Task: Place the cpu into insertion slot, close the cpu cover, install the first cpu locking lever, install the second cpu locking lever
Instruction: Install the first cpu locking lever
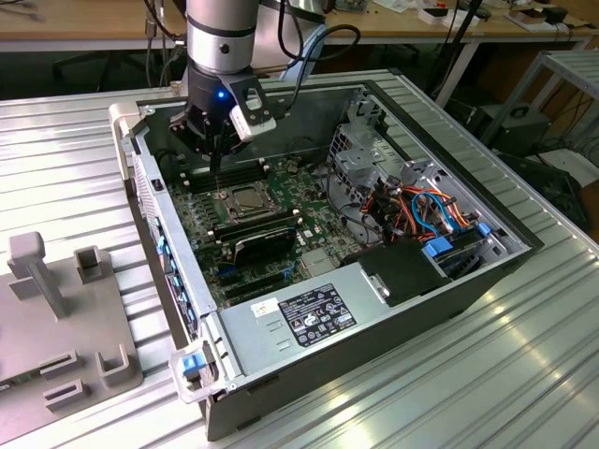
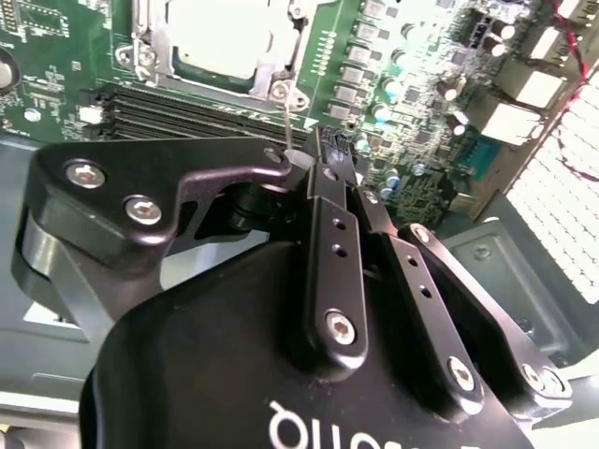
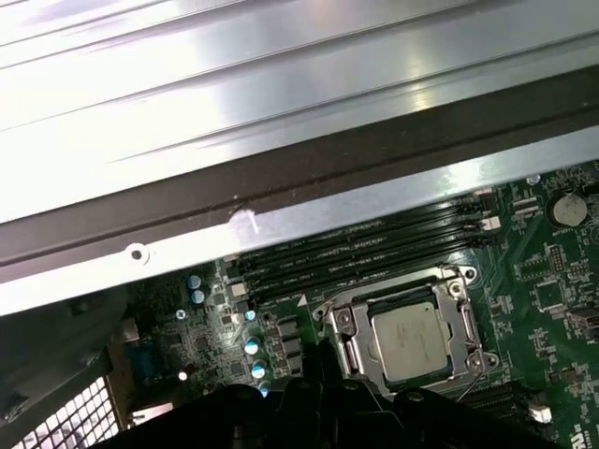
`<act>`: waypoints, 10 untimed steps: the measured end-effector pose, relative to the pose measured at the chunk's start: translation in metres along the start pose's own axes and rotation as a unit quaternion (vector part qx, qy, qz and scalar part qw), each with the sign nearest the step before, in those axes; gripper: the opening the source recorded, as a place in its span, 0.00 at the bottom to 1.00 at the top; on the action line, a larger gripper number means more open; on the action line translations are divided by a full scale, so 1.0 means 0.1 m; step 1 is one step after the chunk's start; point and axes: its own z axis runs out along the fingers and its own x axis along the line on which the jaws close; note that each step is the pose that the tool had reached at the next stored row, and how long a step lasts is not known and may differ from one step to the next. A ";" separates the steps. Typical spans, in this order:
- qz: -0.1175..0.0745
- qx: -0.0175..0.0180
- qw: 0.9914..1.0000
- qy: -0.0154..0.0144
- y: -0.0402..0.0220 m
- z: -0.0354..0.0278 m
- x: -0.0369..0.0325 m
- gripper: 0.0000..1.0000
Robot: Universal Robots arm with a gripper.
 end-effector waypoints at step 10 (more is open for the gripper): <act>-0.039 0.000 0.999 0.002 0.000 0.009 0.054 0.11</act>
